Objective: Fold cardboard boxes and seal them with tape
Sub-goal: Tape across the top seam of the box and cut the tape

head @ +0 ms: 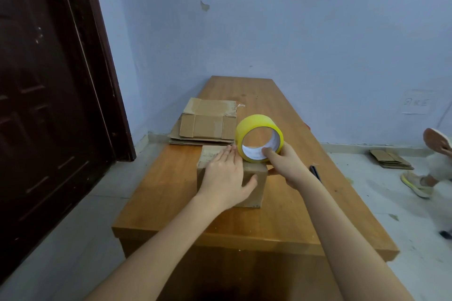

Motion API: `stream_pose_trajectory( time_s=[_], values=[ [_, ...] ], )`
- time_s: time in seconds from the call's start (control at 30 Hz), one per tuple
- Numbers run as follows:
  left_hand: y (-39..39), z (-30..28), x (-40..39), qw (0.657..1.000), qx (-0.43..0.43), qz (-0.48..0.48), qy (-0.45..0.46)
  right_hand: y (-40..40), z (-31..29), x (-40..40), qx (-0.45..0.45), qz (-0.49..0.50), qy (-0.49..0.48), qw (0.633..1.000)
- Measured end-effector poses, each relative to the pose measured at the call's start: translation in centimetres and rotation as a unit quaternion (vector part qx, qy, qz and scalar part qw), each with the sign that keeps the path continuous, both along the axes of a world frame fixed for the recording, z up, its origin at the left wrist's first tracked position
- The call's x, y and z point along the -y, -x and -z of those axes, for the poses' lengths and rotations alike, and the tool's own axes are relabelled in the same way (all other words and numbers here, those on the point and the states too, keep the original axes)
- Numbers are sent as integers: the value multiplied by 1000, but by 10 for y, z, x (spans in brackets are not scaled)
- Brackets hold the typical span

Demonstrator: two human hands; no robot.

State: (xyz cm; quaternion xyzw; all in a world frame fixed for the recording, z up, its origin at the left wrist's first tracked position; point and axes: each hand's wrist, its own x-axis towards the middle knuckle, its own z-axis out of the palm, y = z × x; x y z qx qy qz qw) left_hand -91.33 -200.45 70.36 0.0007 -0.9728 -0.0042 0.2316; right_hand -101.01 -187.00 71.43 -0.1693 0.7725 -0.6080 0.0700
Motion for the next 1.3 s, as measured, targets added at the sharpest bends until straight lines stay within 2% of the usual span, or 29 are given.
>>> stream_pose_trajectory(
  time_s=[0.1, 0.23, 0.3, 0.37, 0.4, 0.5, 0.73, 0.87, 0.97, 1.17, 1.3],
  values=[
    [1, -1, -1, 999, 9, -17, 33, 0, -1, -3, 8, -23, 13, 1000],
    [4, 2, 4, 999, -9, 26, 20, 0, -1, -5, 31, -25, 44, 998],
    [5, 4, 8, 999, -24, 36, 30, 1, 2, -13, 80, 7, 139, 987],
    [5, 4, 11, 998, -8, 52, 22, -2, 9, -21, 142, 39, 263, 954],
    [6, 3, 13, 998, -4, 54, 23, -3, 14, -24, 148, 45, 290, 944],
    [8, 3, 18, 998, -2, 59, 31, -8, 20, -22, 115, 46, 251, 960],
    [7, -1, 14, 999, 12, 40, 7, -10, 23, -16, 164, 72, 243, 954],
    [8, 0, 4, 998, -6, 50, 49, -4, 12, -17, 167, 56, 225, 958],
    [13, 4, -7, 998, -9, 43, 40, -2, 6, -16, 179, 37, 213, 960],
    [16, 15, -10, 998, -37, -2, 54, -2, 5, -16, 200, 7, 235, 951],
    [17, 16, -11, 997, -54, 2, 61, -4, 11, -16, 220, 9, 273, 937]
  ],
)
